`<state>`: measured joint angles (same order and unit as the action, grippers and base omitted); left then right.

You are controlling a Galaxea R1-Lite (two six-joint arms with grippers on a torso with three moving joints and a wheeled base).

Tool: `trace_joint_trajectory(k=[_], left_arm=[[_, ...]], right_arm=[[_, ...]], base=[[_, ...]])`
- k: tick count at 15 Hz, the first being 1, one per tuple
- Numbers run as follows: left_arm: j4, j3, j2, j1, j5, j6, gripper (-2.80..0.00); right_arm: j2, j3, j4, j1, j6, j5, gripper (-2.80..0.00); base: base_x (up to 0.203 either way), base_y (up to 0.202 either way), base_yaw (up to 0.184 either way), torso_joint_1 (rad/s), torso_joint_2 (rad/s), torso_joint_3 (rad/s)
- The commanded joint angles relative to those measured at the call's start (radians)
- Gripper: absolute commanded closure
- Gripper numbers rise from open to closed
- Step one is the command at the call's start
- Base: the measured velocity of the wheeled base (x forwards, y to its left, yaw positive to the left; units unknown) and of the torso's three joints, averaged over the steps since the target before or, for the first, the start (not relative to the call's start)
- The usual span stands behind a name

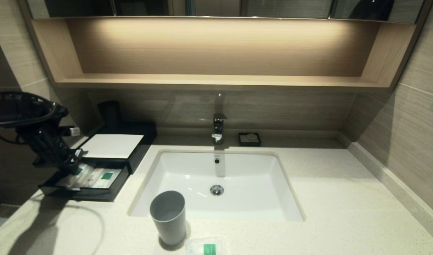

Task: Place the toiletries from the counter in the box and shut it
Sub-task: Place the bathroom toiletry into the drawer

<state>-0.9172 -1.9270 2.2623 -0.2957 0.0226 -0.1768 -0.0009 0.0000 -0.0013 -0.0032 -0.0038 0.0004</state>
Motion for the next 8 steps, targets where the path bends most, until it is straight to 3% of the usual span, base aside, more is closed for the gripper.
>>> trace_joint_trajectory(k=[1,6,7,8], left_arm=[[-0.008,0.000,0.005,0.000,0.000,-0.001,0.00],[-0.005,0.000,0.008,0.000,0.000,-0.001,0.00],[-0.007,0.000,0.005,0.000,0.000,-0.003,-2.80],[-0.008,0.000,0.003,0.001,0.000,-0.003,-2.80]], right_arm=[[0.001,0.002,0.000,0.000,-0.001,0.001,0.00],[0.001,0.002,0.000,0.000,-0.001,0.001,0.00],[0.001,0.002,0.000,0.000,-0.001,0.001,0.00],[0.001,0.002,0.000,0.000,-0.001,0.000,0.00]], base=[[0.000,0.000,0.000,0.000,0.00,0.000],[0.000,0.000,0.000,0.000,0.00,0.000],[0.000,0.000,0.000,0.000,0.00,0.000],[0.000,0.000,0.000,0.000,0.00,0.000]])
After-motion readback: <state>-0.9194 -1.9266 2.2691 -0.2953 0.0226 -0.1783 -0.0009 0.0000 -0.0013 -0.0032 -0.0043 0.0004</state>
